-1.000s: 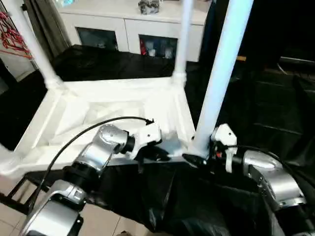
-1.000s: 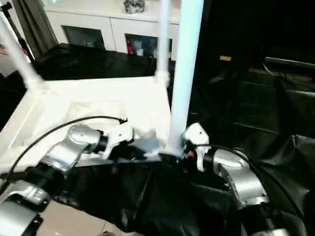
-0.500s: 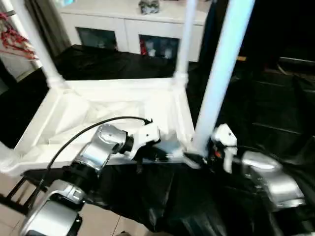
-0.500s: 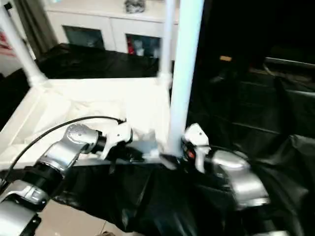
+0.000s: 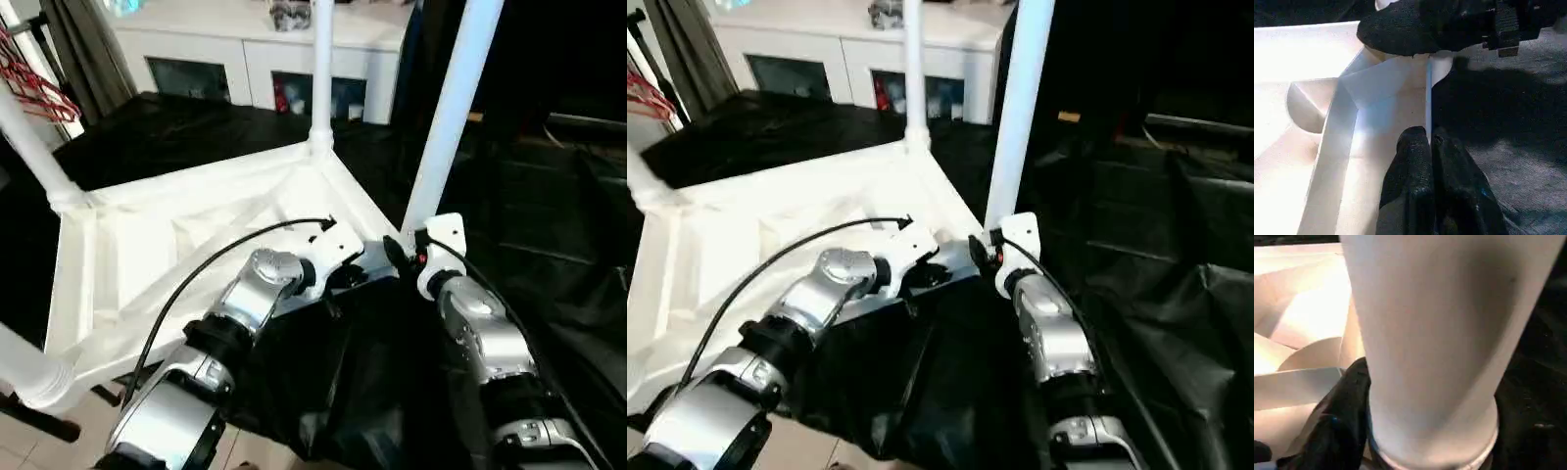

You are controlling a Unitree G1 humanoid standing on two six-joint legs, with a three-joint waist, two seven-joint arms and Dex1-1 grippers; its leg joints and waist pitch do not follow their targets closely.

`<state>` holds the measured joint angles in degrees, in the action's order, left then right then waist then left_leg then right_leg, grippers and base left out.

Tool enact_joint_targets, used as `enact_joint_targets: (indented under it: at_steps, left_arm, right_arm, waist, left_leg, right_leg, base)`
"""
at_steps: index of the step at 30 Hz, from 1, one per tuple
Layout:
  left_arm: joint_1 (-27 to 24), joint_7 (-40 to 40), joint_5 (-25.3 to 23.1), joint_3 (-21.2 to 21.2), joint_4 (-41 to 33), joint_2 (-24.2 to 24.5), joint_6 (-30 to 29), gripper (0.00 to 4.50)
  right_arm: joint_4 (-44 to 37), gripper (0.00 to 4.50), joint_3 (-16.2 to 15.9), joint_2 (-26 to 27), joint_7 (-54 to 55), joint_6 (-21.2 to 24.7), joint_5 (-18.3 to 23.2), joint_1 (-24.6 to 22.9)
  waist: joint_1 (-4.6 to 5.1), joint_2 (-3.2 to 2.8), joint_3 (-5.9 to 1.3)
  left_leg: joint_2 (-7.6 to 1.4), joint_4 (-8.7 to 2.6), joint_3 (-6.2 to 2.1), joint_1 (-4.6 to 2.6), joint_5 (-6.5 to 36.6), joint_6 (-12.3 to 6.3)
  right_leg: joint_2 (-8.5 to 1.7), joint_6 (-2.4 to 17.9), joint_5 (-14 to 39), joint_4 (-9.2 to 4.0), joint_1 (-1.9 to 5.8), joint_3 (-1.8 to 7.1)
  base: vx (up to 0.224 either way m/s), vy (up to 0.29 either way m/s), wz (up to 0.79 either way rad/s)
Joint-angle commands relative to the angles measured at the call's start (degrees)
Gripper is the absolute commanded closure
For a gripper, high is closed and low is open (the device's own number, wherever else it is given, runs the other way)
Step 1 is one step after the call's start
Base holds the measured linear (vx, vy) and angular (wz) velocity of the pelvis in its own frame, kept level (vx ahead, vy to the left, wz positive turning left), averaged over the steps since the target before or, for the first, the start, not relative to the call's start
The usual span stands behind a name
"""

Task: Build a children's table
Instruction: Rotate leg to tighten

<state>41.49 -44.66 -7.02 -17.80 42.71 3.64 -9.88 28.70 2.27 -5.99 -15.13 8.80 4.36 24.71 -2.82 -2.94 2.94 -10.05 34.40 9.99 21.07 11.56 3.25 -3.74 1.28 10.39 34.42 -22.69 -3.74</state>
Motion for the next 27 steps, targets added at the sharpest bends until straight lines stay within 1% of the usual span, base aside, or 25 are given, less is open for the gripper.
enact_joint_targets:
  at_steps: [1,2,3,4,5,7,8,9,10,11,12,13,14,15,16,17,18,19,20,21,23,24,25,26,27]
  left_arm:
    - [0.21,-0.76,-0.12,-0.85,-0.72,-0.86,2.42,4.50]
    - [-0.06,-1.65,0.06,-1.04,-1.06,-0.39,2.71,4.50]
    - [-0.50,-3.68,0.41,-1.35,-1.58,0.73,3.67,4.50]
    - [-0.59,-4.10,0.50,-1.43,-1.67,0.92,3.99,4.50]
    - [-1.04,-6.05,1.04,-1.73,-2.28,1.77,4.65,4.50]
    - [-1.88,-9.15,1.70,-2.24,-3.52,3.21,5.42,4.50]
    - [-1.88,-9.15,1.70,-2.24,-3.52,3.21,5.42,4.50]
    - [-2.28,-10.80,2.08,-2.36,-4.09,3.81,5.82,4.50]
    - [-3.15,-15.02,2.80,-2.87,-5.35,5.39,7.37,4.50]
    - [-3.50,-16.86,3.08,-3.15,-5.87,6.10,7.93,4.50]
    - [-3.71,-18.34,3.23,-3.40,-6.25,6.83,7.73,4.50]
    - [-3.71,-18.37,3.23,-3.41,-6.26,6.85,7.72,4.50]
    - [-3.74,-19.74,3.36,-3.54,-6.28,7.65,7.94,4.50]
    - [-3.67,-20.89,3.41,-3.61,-6.14,8.36,8.07,4.50]
    - [-3.59,-21.54,3.41,-3.61,-5.99,8.78,8.17,4.50]
    - [-3.63,-24.66,3.79,-3.92,-6.19,10.28,8.52,4.50]
    - [-3.65,-25.61,3.89,-4.04,-6.31,10.74,8.49,4.50]
    - [-3.65,-25.61,3.89,-4.04,-6.31,10.74,8.49,4.50]
    - [-3.87,-27.90,4.18,-4.22,-6.89,11.86,8.51,4.50]
    - [-3.92,-28.81,4.32,-4.23,-7.05,12.40,8.52,4.50]
    - [-3.96,-29.69,4.42,-4.27,-7.14,12.95,8.46,4.50]
    - [-3.96,-30.12,4.43,-4.28,-7.15,13.21,8.40,4.50]
    - [-3.94,-30.25,4.37,-4.29,-7.12,13.33,8.39,4.50]
    - [-4.01,-30.57,4.40,-4.29,-7.23,13.48,8.33,4.50]
    - [-4.12,-30.81,4.49,-4.29,-7.39,13.59,8.20,4.50]
  right_arm:
    - [-0.68,1.02,-4.95,2.56,-6.62,1.51,1.92,-1.15]
    - [-1.23,1.02,-5.38,1.94,-7.52,1.49,1.92,-1.34]
    - [-2.58,0.89,-6.10,0.13,-10.09,1.82,2.16,-1.79]
    - [-2.72,0.72,-6.18,-0.14,-10.60,1.75,2.24,-1.84]
    - [-3.50,0.72,-6.69,-1.42,-13.23,1.45,2.69,-2.17]
    - [-5.29,0.72,-7.93,-4.05,-18.54,0.94,3.14,-3.09]
    - [-5.29,0.72,-7.93,-4.05,-18.54,0.94,3.14,-3.09]
    - [-6.23,0.72,-8.26,-5.25,-21.31,0.80,3.56,-3.64]
    - [-7.93,0.72,-8.93,-7.88,-26.37,1.08,3.89,-4.67]
    - [-8.55,0.72,-9.28,-9.01,-28.43,1.23,4.00,-5.10]
    - [-9.35,0.72,-9.99,-10.29,-30.83,1.34,4.18,-5.68]
    - [-9.36,0.72,-10.00,-10.31,-30.87,1.34,4.19,-5.69]
    - [-10.62,0.72,-10.97,-11.92,-33.96,1.77,4.69,-6.54]
    - [-11.78,0.72,-11.73,-13.36,-36.86,2.49,5.32,-7.29]
    - [-12.50,0.72,-12.18,-14.23,-38.65,3.00,5.75,-7.73]
    - [-13.77,0.72,-12.89,-16.19,-41.88,3.95,6.70,-8.57]
    - [-14.07,0.72,-13.05,-16.71,-42.69,4.16,6.95,-8.79]
    - [-14.07,0.95,-13.05,-16.71,-42.69,4.16,6.95,-8.79]
    - [-14.63,0.95,-13.17,-17.60,-44.27,4.45,7.18,-9.22]
    - [-15.01,1.05,-13.28,-18.12,-45.30,4.55,7.19,-9.45]
    - [-15.46,1.11,-13.51,-18.68,-46.30,4.85,7.20,-9.67]
    - [-15.73,1.21,-13.69,-19.02,-46.87,5.00,7.22,-9.77]
    - [-15.85,1.42,-13.81,-19.22,-47.15,4.90,7.16,-9.79]
    - [-16.15,1.48,-13.93,-19.38,-47.38,5.11,7.30,-9.89]
    - [-16.43,1.52,-14.06,-19.46,-47.64,5.35,7.51,-10.00]
  waist:
    - [-0.10,0.59,-3.78]
    - [-0.10,0.66,-3.75]
    - [-0.09,0.55,-3.80]
    - [-0.04,0.61,-4.06]
    - [0.05,0.62,-4.00]
    - [0.07,0.72,-3.96]
    - [0.02,0.67,-3.89]
    - [0.17,0.67,-3.82]
    - [0.11,0.63,-3.64]
    - [0.01,0.72,-3.60]
    - [-0.02,0.54,-3.60]
    - [-0.04,0.53,-3.56]
    - [-0.05,0.47,-3.50]
    - [-0.29,0.50,-3.38]
    - [-0.60,0.49,-3.32]
    - [-0.67,0.53,-3.39]
    - [-0.85,0.53,-3.38]
    - [-0.85,0.58,-3.40]
    - [-0.87,0.57,-3.40]
    - [-0.93,0.64,-3.48]
    - [-0.95,0.63,-3.50]
    - [-0.98,0.59,-3.56]
    - [-1.00,0.60,-3.56]
    - [-1.01,0.80,-3.59]
    - [-1.04,0.74,-3.62]
  left_leg:
    - [-2.79,-4.03,-1.09,-0.09,7.31,-4.92]
    - [-2.78,-4.05,-1.12,0.00,7.09,-5.18]
    - [-2.78,-4.02,-1.18,0.12,6.56,-5.47]
    - [-2.78,-3.81,-1.12,0.09,5.67,-5.93]
    - [-2.85,-3.87,-1.13,0.11,5.48,-6.12]
    - [-2.79,-3.70,-0.99,0.15,5.76,-6.91]
    - [-2.88,-3.78,-1.07,0.18,5.92,-6.98]
    - [-2.88,-3.77,-0.94,0.09,6.82,-6.97]
    - [-3.01,-3.88,-0.92,-0.07,7.93,-6.65]
    - [-3.01,-3.92,-1.00,-0.03,8.29,-6.60]
    - [-3.11,-3.98,-0.95,-0.08,8.87,-6.33]
    - [-3.24,-4.08,-0.94,-0.25,9.44,-6.01]
    - [-3.21,-4.08,-0.90,-0.32,9.80,-5.93]
    - [-3.32,-4.14,-0.86,-0.57,10.64,-5.72]
    - [-3.39,-4.17,-0.81,-0.63,10.99,-5.59]
    - [-3.38,-4.19,-0.85,-0.54,10.73,-5.47]
    - [-3.41,-4.26,-0.90,-0.40,10.57,-5.34]
    - [-3.40,-4.23,-0.89,-0.38,10.44,-5.31]
    - [-3.39,-4.20,-0.86,-0.43,10.51,-5.22]
    - [-3.33,-4.18,-0.90,-0.36,10.05,-5.10]
    - [-3.34,-4.18,-0.92,-0.33,9.68,-5.02]
    - [-3.34,-4.16,-0.96,-0.35,9.35,-5.09]
    - [-3.38,-4.13,-0.95,-0.28,9.00,-5.15]
    - [-3.39,-4.12,-0.92,-0.30,8.83,-5.22]
    - [-3.39,-4.09,-0.96,-0.24,8.38,-5.30]
  right_leg:
    - [-4.89,11.75,10.97,-4.50,3.04,2.77]
    - [-4.85,11.91,10.48,-4.49,3.10,2.74]
    - [-4.83,12.20,9.14,-4.29,3.28,2.70]
    - [-4.85,12.73,6.89,-3.98,3.41,2.72]
    - [-4.87,13.20,6.10,-3.90,3.38,2.74]
    - [-4.93,13.81,5.34,-3.93,3.54,2.74]
    - [-4.97,13.84,5.72,-3.96,3.57,2.72]
    - [-4.91,13.94,6.98,-4.14,3.41,2.72]
    - [-4.86,13.81,8.96,-4.38,3.27,2.73]
    - [-4.85,13.53,9.89,-4.47,3.42,2.68]
    - [-4.79,13.31,10.72,-4.44,3.30,2.77]
    - [-4.74,13.32,11.29,-4.47,3.13,2.75]
    - [-4.68,13.36,11.75,-4.56,3.04,2.75]
    - [-4.65,13.17,13.00,-4.80,2.95,2.77]
    - [-4.71,12.96,13.85,-4.83,2.89,2.87]
    - [-4.73,12.88,13.94,-4.74,2.95,2.83]
    - [-4.77,12.55,14.37,-4.70,3.04,2.80]
    - [-4.82,12.42,14.38,-4.70,2.98,2.85]
    - [-4.89,12.48,14.54,-4.76,2.90,2.87]
    - [-4.93,12.50,14.58,-4.68,3.00,2.85]
    - [-4.87,12.45,14.27,-4.65,2.95,2.81]
    - [-4.86,12.68,13.67,-4.56,3.01,2.77]
    - [-4.87,12.83,12.94,-4.49,3.01,2.79]
    - [-4.88,12.93,12.64,-4.45,3.01,2.78]
    - [-4.89,13.11,12.08,-4.33,3.04,2.76]
  base:
    - [0.000,0.000,0.00]
    - [0.000,0.000,0.00]
    - [0.000,0.000,0.00]
    - [0.000,0.000,0.00]
    - [0.000,0.000,0.00]
    - [0.000,0.000,0.00]
    - [0.000,0.000,0.00]
    - [0.000,0.000,0.00]
    - [0.000,0.000,0.00]
    - [0.000,0.000,0.00]
    - [0.000,0.000,0.00]
    - [0.000,0.000,0.00]
    - [0.000,0.000,0.00]
    - [0.000,0.000,0.00]
    - [0.000,0.000,0.00]
    - [0.000,0.000,0.00]
    - [0.000,0.000,0.00]
    - [0.000,0.000,0.00]
    - [0.000,0.000,0.00]
    - [0.000,0.000,0.00]
    - [0.000,0.000,0.00]
    - [0.000,0.000,0.00]
    - [0.000,0.000,0.00]
    - [0.000,0.000,0.00]
    - [0.000,0.000,0.00]
